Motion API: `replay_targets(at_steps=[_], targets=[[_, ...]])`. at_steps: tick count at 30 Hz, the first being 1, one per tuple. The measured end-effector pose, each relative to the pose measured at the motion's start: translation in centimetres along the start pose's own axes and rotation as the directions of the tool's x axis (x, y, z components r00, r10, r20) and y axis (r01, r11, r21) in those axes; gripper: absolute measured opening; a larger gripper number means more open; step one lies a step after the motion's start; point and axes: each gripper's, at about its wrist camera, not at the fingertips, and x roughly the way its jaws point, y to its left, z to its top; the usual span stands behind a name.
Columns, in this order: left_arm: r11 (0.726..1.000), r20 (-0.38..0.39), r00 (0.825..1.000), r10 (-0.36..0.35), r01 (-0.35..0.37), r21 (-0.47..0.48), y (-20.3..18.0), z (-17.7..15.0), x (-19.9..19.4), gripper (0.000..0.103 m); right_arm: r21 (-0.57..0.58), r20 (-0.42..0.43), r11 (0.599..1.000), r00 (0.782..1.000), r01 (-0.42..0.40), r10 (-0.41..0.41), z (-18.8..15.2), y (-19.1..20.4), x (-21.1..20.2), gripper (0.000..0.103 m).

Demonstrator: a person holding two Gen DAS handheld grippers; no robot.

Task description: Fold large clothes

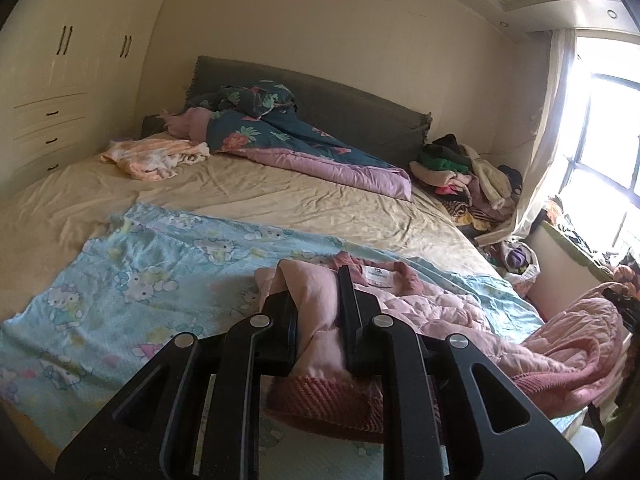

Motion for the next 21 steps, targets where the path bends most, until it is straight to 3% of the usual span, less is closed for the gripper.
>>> replay_targets(at_steps=[21], targets=[[0.989,-0.001,0.993,0.119,-0.119,0.09,-0.9,1.0,4.5,0.011,0.003,-0.041,0.997,0.996,0.079,-0.079,1.8,-2.0,6.0,0.016]])
